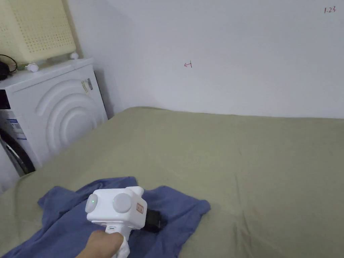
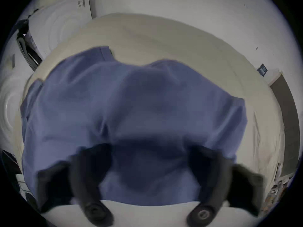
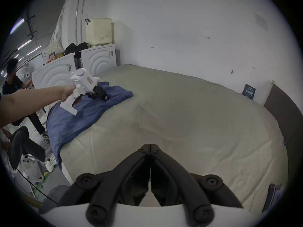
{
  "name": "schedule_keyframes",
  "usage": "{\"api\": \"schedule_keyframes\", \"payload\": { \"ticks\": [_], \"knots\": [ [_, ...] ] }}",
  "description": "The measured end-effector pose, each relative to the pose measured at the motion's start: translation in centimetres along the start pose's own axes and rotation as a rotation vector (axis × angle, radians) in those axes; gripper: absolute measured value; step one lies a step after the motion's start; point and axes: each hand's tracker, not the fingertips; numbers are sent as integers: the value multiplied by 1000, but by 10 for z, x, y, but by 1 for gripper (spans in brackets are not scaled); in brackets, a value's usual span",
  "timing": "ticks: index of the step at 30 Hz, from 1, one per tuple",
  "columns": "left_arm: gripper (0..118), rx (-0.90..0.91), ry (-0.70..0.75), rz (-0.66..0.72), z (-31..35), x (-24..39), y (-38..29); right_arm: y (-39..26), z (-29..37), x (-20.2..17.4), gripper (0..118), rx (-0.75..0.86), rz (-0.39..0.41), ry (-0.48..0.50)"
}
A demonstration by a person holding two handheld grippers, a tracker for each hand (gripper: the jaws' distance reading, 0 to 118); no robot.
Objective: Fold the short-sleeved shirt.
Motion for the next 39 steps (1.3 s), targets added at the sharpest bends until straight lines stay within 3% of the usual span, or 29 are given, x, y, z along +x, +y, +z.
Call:
{"api": "schedule_keyframes", "payload": {
  "ticks": [1, 2, 4, 8, 12, 16, 20, 26, 31, 35, 36, 37, 39],
  "knots": [
    [38, 36, 3, -22, 11, 0, 2, -1, 1, 1, 3, 1, -14, -4],
    [0, 29, 3, -20, 19, 1, 3, -3, 2, 3, 3, 7, -25, 6],
    [1, 7, -71, 21, 29, -1, 9, -5, 6, 4, 3, 12, -47, 18],
    [1, 61, -47, 34, 64, 21, 21, -7, 26, 8, 3, 41, -86, 28],
    [1, 91, -114, -135, 92, 76, 37, -9, 51, 20, 3, 66, -104, 10],
    [1, 142, -296, -211, 118, 168, 50, -12, 82, 37, 3, 102, -125, -38],
    [1, 153, -434, -427, 135, 298, 48, -20, 114, 55, 3, 130, -166, -90],
    [1, 68, -709, -670, 146, 494, -10, -34, 155, 82, 3, 147, -218, -169],
    [1, -26, -807, -792, 137, 599, -80, -45, 183, 104, 3, 161, -257, -250],
    [1, -48, -749, -851, 121, 626, -116, -54, 198, 117, 3, 162, -282, -290],
    [7, -35, -741, -845, 117, 625, -119, -56, 200, 119, 3, 163, -286, -299],
    [32, -32, -757, -826, 115, 620, -119, -58, 202, 122, 3, 165, -288, -302],
    [112, -69, -829, -696, 113, 607, -114, -60, 203, 127, 3, 170, -291, -308]
  ]
}}
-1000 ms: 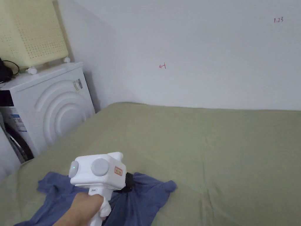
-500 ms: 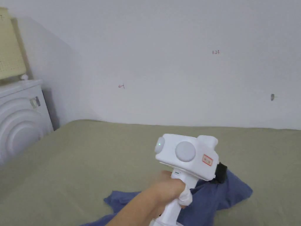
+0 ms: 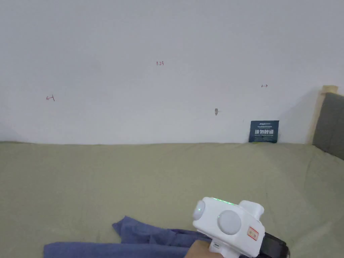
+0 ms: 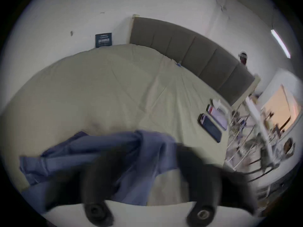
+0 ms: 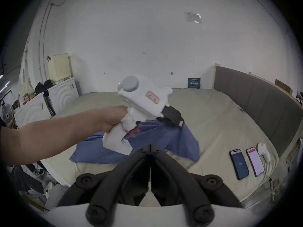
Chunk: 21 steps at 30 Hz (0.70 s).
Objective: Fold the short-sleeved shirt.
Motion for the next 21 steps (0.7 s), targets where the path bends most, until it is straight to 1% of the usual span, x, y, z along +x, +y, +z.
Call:
{"api": "schedule_keyframes", "payload": {
  "ticks": [1, 2, 3, 4, 5, 6, 7, 8, 9, 10, 11, 12, 13, 14, 15, 17, 19, 21],
  "knots": [
    [118, 19, -40, 48, 9, -5, -3, 1, -1, 2, 3, 1, -2, -5],
    [117, 57, -80, 95, 20, -13, -2, 3, -3, 4, 3, 3, -2, -10],
    [117, 56, -56, 120, 33, -17, -7, 4, -5, 5, 3, 8, -1, -18],
    [117, 46, 24, 120, 49, -23, -11, 7, -7, 5, 3, 8, 1, -27],
    [117, 52, 72, 119, 66, -29, -17, 8, -9, 6, 3, 12, 2, -29],
    [114, 92, 118, 96, 84, -34, -24, 10, -11, 8, 3, 14, -1, -27],
    [106, 136, 162, 81, 116, -30, -34, 13, -14, 9, 3, 16, -1, -22],
    [97, 177, 216, 72, 143, -33, -46, 16, -16, 10, 3, 20, 0, -23],
    [84, 213, 274, 72, 167, -35, -60, 19, -19, 11, 3, 28, -1, -26],
    [58, 254, 365, 82, 196, -35, -78, 22, -22, 11, 3, 38, 4, -36],
    [34, 338, 470, 87, 225, -31, -97, 26, -25, 12, 3, 43, 6, -42],
    [12, 391, 534, 91, 248, -31, -117, 29, -27, 12, 3, 51, 12, -43],
    [5, 425, 621, 120, 271, -29, -140, 31, -30, 12, 3, 59, 17, -49],
    [4, 452, 695, 164, 290, -27, -160, 34, -33, 12, 3, 63, 16, -56],
    [0, 468, 729, 210, 306, -25, -180, 36, -35, 11, 3, 63, 15, -60],
    [0, 512, 781, 293, 336, -19, -224, 36, -39, 11, 3, 68, -5, -51],
    [0, 533, 849, 351, 354, -8, -262, 34, -41, 9, 3, 63, -20, -51],
    [0, 530, 881, 407, 364, 0, -295, 27, -42, 5, 3, 43, -24, -57]
  ]
}}
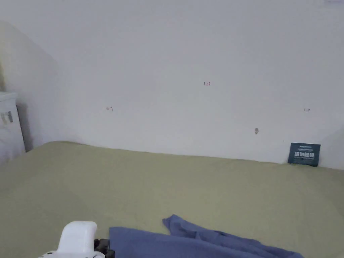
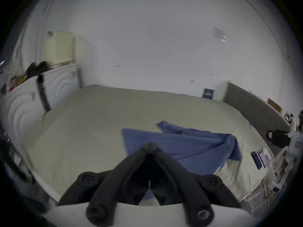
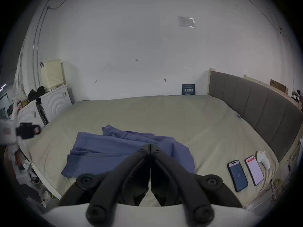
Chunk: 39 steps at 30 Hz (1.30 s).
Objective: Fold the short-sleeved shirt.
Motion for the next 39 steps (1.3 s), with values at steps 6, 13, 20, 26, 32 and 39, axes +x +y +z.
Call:
{"api": "schedule_keyframes", "payload": {
  "ticks": [6, 13, 20, 26, 32, 39],
  "knots": [
    [0, -108, 8, 42, -2, -28, -29, -20, -2, -10, 3, -56, -21, 34],
    [5, -150, -75, 136, -85, -45, 6, -18, -6, -9, 3, -72, 1, 29],
    [117, -243, -98, 59, -221, -49, 67, -14, -25, 7, 3, -106, 20, 0],
    [117, -451, 71, -127, -353, -42, 82, -19, -56, 17, 3, -160, 44, -18],
    [113, -651, 112, -55, -421, -48, 53, -24, -82, 26, 3, -199, 25, -2],
    [36, -527, 39, -90, -392, -41, 54, -8, -115, 61, 10, -177, -22, -11]
  ]
}}
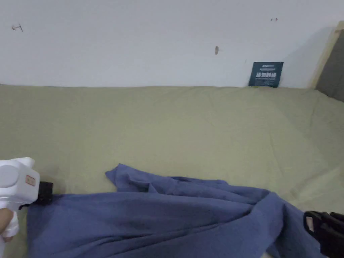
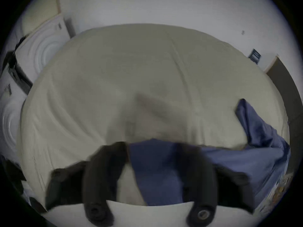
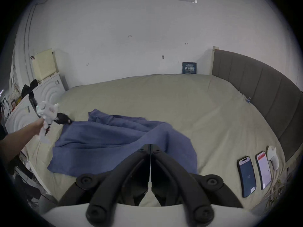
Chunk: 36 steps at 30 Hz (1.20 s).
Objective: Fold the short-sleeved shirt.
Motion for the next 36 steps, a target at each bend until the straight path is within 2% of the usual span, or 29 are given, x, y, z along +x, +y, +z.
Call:
{"api": "schedule_keyframes", "payload": {
  "ticks": [1, 2, 3, 7, 9, 11, 13, 14, 15, 16, 19, 27, 30, 34, 36],
  "knots": [
    [1, -18, -67, -9, 0, 1, -1, 5, -8, 8, 28, -7, -14, 11],
    [1, -29, -121, 6, 1, 2, -1, 11, -21, 18, 58, -15, -14, 6],
    [1, -32, -80, 13, 8, 10, -6, 15, -36, 27, 78, -45, -24, 30],
    [1, -38, -82, -7, 10, 17, -12, 28, -92, 51, 80, -164, -20, 153],
    [1, -45, -86, -8, 11, 17, -12, 28, -119, 56, 80, -269, -12, 126],
    [1, -43, -90, 5, 11, 16, -11, 27, -142, 58, 80, -307, 14, 47],
    [1, -42, -105, 31, 13, 13, -14, 24, -157, 61, 77, -370, -19, 32],
    [1, -33, -119, 47, 15, 12, -16, 25, -158, 60, 60, -392, -75, 37],
    [1, -35, -134, 58, 15, 9, -15, 27, -158, 61, 21, -426, -106, 94],
    [1, -37, -143, 62, 16, 8, -16, 26, -154, 60, 7, -412, -105, 97],
    [1, -10, -152, 53, 28, 7, -17, 26, -140, 42, 7, -355, 3, 54],
    [1, 190, -247, 76, 109, -5, 18, 76, -89, 21, 7, -138, 16, 153],
    [1, 271, -245, 54, 149, -8, 37, 107, -70, 11, 7, -75, 10, 165],
    [1, 340, -237, 47, 195, -13, 64, 148, -52, -1, 7, 36, 65, 164],
    [1, 370, -231, 41, 211, -15, 77, 168, -49, -4, 7, 55, 57, 167]
  ]
}}
